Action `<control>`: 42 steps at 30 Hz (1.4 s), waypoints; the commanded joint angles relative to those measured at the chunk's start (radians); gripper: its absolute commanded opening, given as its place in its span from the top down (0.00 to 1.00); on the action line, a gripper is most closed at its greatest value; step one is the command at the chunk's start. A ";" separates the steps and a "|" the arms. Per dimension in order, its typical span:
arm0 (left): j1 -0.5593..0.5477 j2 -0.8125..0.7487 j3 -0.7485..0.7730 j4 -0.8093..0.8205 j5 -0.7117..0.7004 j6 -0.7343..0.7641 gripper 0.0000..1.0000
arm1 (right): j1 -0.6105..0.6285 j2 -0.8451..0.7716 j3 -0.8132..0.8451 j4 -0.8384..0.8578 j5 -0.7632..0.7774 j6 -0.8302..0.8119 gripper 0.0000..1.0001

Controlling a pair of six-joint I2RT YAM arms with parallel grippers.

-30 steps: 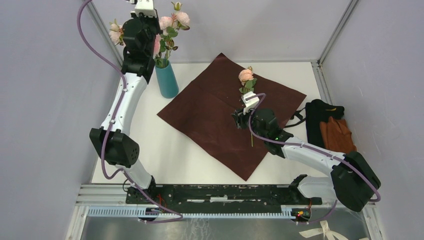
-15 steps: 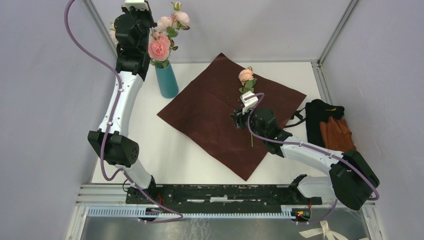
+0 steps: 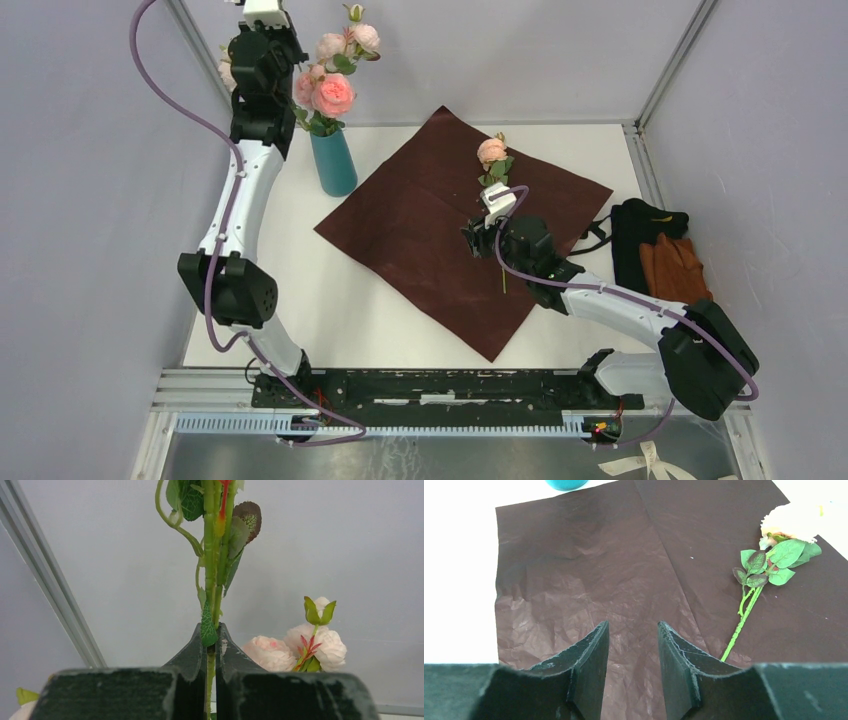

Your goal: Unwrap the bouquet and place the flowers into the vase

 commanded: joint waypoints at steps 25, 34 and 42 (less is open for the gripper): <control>-0.002 -0.071 -0.035 -0.020 -0.005 -0.094 0.98 | 0.000 -0.005 0.028 0.061 -0.023 0.015 0.54; -0.001 -0.085 0.006 -0.059 0.002 -0.101 0.98 | 0.000 -0.006 0.030 0.062 -0.023 0.016 0.54; -0.001 -0.063 -0.020 -0.059 -0.013 -0.087 0.98 | -0.001 -0.008 0.028 0.065 -0.032 0.019 0.54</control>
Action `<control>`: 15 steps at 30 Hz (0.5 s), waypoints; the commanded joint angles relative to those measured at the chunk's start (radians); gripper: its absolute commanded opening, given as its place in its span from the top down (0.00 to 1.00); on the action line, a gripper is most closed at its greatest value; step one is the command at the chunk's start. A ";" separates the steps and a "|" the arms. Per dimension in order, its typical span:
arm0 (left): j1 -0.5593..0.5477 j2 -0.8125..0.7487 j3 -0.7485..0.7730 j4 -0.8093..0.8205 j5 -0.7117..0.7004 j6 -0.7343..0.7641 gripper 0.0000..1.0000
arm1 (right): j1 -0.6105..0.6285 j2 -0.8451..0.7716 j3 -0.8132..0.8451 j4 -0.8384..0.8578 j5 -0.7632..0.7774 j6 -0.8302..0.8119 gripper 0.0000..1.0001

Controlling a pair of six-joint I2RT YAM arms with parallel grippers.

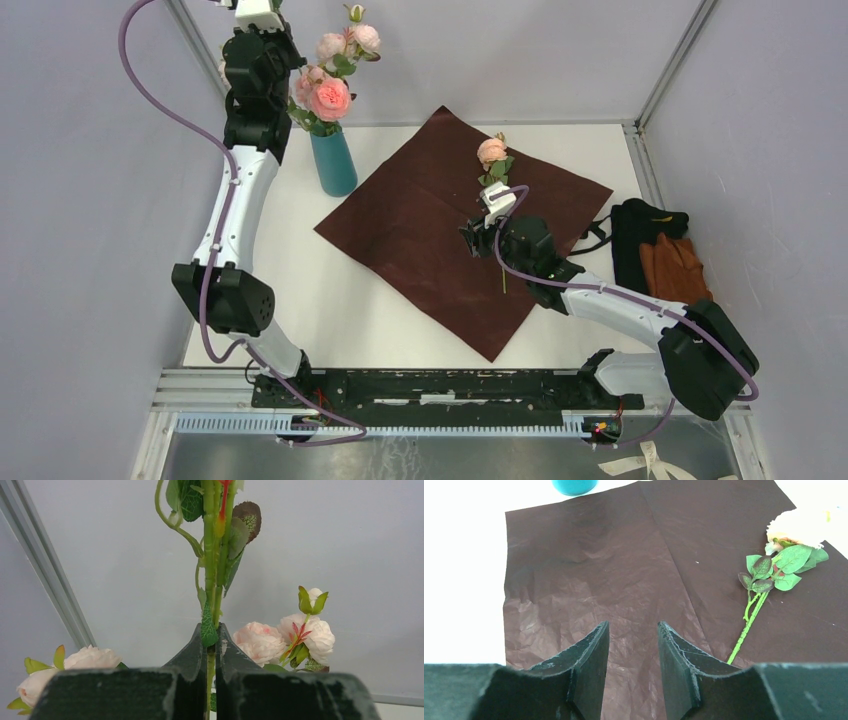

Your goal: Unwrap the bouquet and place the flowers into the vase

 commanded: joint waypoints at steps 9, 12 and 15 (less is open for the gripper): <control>0.000 0.037 0.004 0.010 -0.031 -0.008 0.98 | -0.001 0.008 0.037 0.052 -0.009 0.010 0.54; 0.000 0.053 0.001 0.006 -0.040 -0.009 0.98 | -0.001 0.006 0.036 0.053 -0.009 0.009 0.54; 0.000 0.064 -0.013 0.007 -0.043 -0.019 0.98 | -0.001 -0.001 0.033 0.053 -0.009 0.011 0.54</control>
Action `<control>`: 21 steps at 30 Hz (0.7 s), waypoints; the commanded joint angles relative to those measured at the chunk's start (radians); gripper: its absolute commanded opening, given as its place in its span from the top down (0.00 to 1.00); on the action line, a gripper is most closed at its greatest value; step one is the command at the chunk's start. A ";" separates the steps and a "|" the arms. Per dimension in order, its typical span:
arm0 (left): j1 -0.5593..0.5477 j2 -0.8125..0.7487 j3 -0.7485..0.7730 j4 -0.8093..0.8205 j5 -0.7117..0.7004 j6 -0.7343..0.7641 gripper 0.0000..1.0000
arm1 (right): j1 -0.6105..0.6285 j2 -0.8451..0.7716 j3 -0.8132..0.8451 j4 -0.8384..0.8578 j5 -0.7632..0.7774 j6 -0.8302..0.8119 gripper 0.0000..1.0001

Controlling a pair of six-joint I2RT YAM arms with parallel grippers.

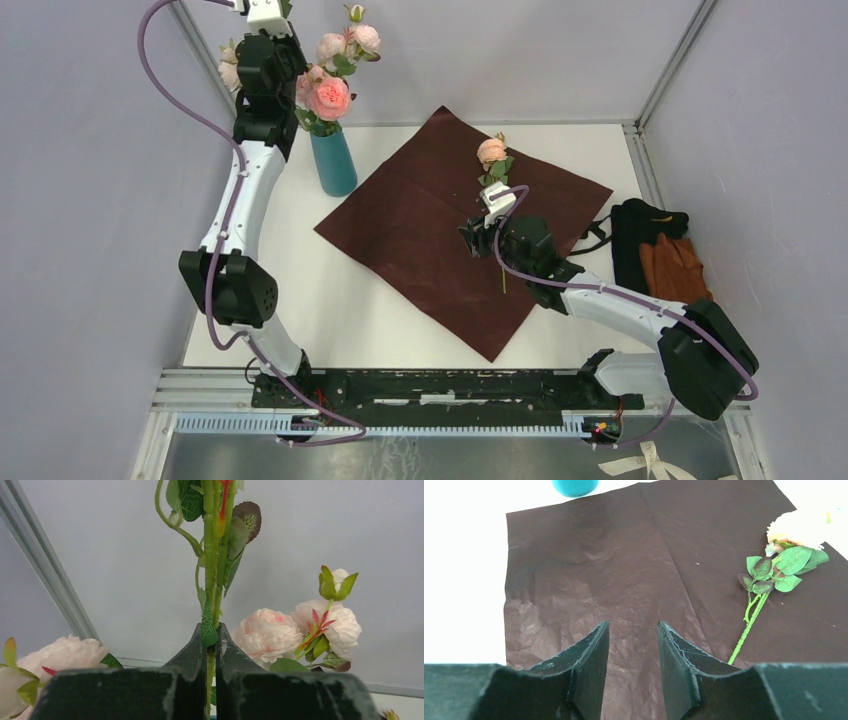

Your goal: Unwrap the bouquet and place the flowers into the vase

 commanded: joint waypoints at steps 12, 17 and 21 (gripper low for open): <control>0.000 0.012 -0.057 0.035 -0.045 -0.021 0.97 | 0.000 -0.021 0.025 0.044 -0.009 0.011 0.54; -0.002 0.001 -0.078 0.053 -0.041 -0.024 0.76 | -0.002 -0.020 0.025 0.045 -0.008 0.009 0.54; -0.002 -0.005 -0.082 0.057 -0.030 -0.032 0.62 | 0.000 -0.015 0.027 0.047 -0.012 0.013 0.54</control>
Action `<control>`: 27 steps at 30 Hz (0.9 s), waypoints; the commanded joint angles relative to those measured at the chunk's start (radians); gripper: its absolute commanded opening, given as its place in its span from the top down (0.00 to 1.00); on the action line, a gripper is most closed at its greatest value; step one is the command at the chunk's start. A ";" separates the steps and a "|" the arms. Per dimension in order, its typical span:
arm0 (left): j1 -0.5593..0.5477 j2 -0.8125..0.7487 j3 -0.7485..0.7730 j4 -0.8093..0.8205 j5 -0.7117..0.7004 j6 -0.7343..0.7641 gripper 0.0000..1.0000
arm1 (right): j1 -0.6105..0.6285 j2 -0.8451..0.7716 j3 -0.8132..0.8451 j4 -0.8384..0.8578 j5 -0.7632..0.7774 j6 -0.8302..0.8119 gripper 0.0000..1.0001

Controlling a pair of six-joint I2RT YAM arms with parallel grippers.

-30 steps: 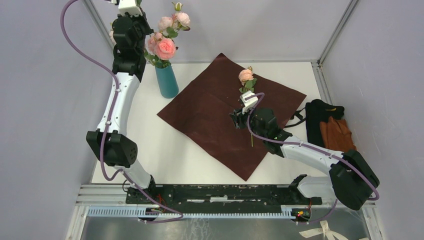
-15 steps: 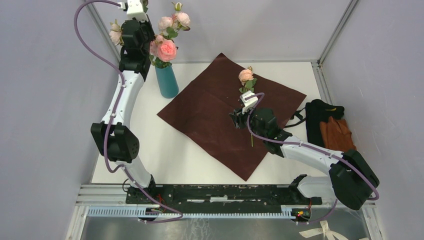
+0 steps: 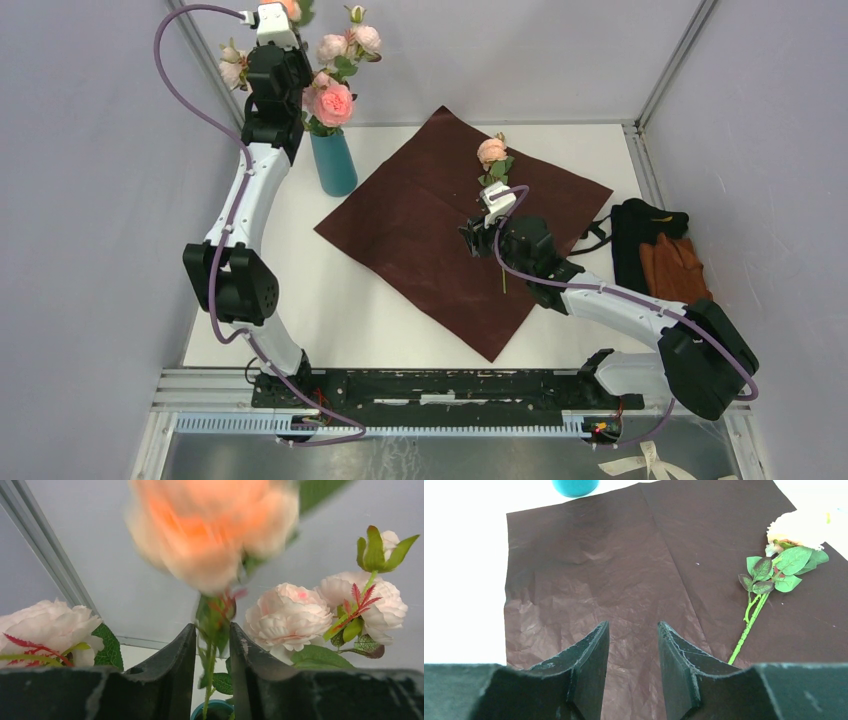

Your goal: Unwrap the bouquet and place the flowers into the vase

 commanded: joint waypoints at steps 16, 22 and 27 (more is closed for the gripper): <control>-0.002 -0.122 -0.065 0.070 -0.013 -0.080 0.56 | 0.000 -0.008 0.027 0.066 -0.038 0.027 0.54; -0.004 -0.167 -0.023 0.059 0.016 -0.110 0.33 | -0.002 0.013 0.040 0.055 -0.010 0.020 0.54; -0.004 -0.155 0.088 0.022 0.069 -0.106 0.02 | -0.001 0.052 0.059 0.041 0.002 0.016 0.53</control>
